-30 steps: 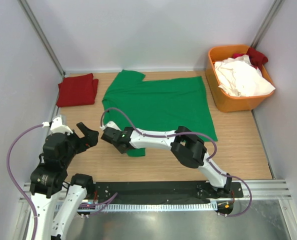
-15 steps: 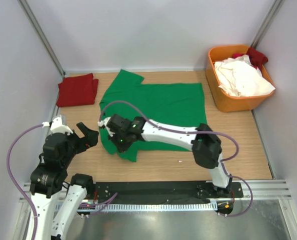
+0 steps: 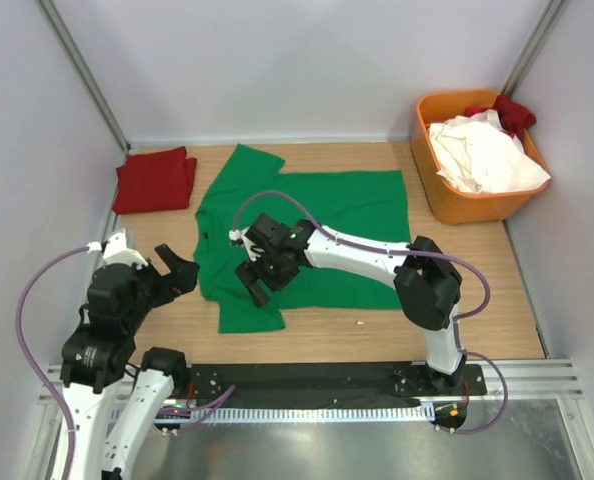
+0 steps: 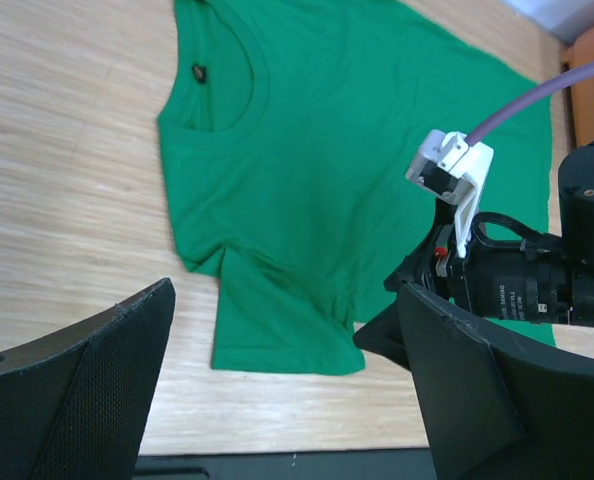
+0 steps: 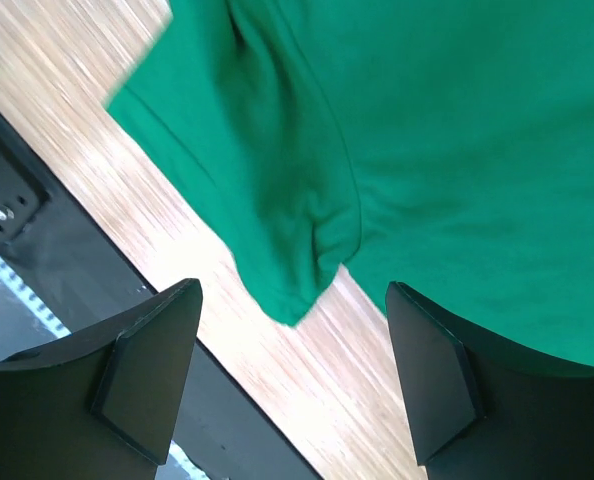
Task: Fold and stack the t-shirts
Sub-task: Flatten the tshirt out
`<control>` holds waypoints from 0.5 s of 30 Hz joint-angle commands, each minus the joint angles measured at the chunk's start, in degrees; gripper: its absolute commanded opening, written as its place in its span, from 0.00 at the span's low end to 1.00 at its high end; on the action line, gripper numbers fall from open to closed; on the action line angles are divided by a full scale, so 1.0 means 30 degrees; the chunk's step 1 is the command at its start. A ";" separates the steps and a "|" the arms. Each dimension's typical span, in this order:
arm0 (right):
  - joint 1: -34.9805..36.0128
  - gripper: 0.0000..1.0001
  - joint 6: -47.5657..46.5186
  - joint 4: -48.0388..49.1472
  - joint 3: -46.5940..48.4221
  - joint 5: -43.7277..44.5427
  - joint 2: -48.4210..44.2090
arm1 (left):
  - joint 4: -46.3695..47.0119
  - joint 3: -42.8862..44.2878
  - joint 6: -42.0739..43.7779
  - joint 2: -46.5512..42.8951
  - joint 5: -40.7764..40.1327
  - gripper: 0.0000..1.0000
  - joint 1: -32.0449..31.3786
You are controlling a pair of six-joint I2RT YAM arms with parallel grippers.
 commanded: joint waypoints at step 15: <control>-0.3240 0.81 0.2713 0.2266 -0.3779 0.7233 -0.3395 | -0.3155 0.0124 -0.2496 0.4891 0.2575 0.88 -0.0270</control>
